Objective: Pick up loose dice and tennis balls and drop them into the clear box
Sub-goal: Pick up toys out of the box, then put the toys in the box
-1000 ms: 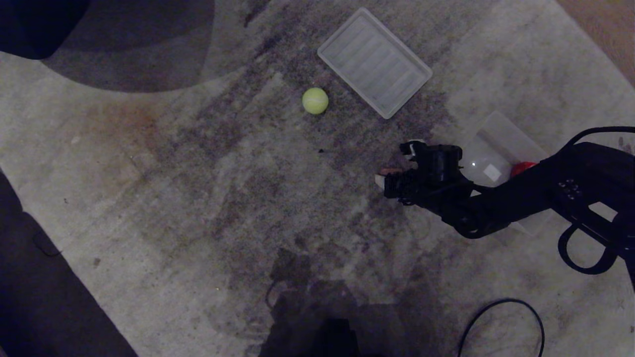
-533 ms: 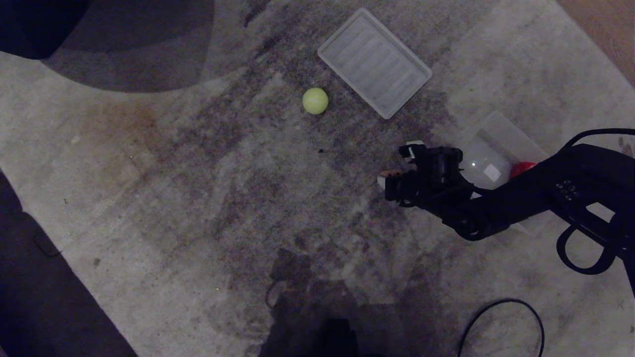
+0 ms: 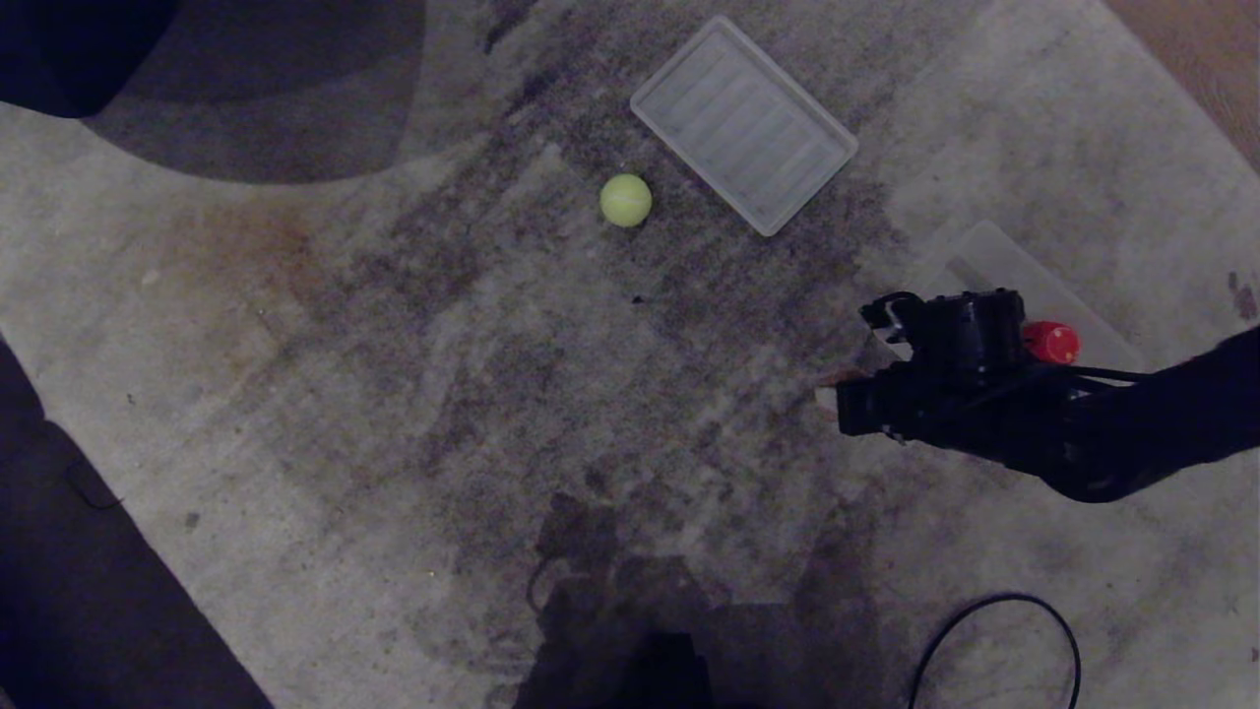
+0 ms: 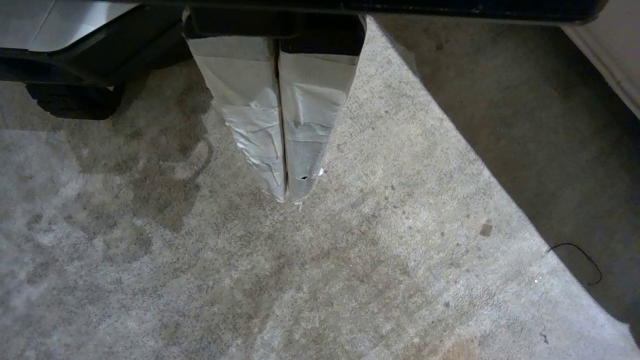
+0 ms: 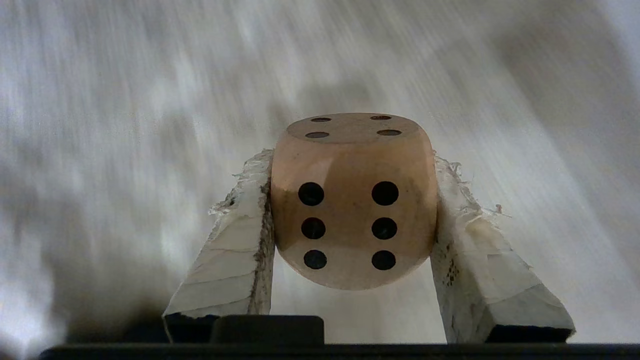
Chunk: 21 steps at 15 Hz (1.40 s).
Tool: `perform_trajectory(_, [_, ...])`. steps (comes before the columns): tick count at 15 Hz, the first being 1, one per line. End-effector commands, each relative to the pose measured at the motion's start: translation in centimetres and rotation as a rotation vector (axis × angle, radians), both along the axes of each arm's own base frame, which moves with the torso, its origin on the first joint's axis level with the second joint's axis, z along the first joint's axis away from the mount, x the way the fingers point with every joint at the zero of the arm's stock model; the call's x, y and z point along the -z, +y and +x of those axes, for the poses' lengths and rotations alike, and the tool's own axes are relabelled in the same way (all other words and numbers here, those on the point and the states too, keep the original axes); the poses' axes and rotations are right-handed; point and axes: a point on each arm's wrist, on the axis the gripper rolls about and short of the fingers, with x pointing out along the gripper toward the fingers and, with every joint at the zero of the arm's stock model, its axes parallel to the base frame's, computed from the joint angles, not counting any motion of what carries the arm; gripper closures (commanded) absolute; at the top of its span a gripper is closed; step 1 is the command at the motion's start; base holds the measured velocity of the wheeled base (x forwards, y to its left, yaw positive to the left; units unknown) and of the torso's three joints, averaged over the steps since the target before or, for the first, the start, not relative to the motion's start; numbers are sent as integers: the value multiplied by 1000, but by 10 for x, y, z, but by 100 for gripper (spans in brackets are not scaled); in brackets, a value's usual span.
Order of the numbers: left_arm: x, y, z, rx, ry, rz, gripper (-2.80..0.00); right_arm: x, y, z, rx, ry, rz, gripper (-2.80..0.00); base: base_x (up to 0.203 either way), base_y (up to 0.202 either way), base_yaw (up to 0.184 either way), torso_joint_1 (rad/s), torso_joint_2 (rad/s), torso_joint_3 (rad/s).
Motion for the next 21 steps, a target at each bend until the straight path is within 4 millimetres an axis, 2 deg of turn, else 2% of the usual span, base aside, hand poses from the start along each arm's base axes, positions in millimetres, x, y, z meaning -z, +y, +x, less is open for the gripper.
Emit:
perform_trajectory(1, [0, 0, 0, 0, 3, -1, 0, -46, -34, -70, 41, -11, 3, 0, 0, 0, 0, 0, 0, 0])
perform_trajectory(4, [0, 0, 0, 0, 3, -1, 0, -51, -72, -153, 112, 39, -5, 0, 0, 0, 0, 0, 0, 0])
perform_trajectory(6, [0, 0, 0, 0, 3, -1, 0, -46, -89, -206, 156, 22, 5, 0, 0, 0, 0, 0, 0, 0])
perform_trajectory(9, [0, 0, 0, 0, 3, -1, 0, -23, -102, -276, 205, -4, 22, 0, 0, 0, 0, 0, 0, 0])
perform_trajectory(11, [0, 0, 0, 0, 3, -1, 0, 1, -105, -310, 233, 9, 26, 0, 0, 0, 0, 0, 0, 0])
perform_trajectory(17, [0, 0, 0, 0, 3, -1, 0, 41, -105, -358, 269, -17, 37, 0, 0, 0, 0, 0, 0, 0])
perform_trajectory(21, [0, 0, 0, 0, 3, -1, 0, 41, -105, -362, 278, -53, 90, 0, 0, 0, 0, 0, 0, 0])
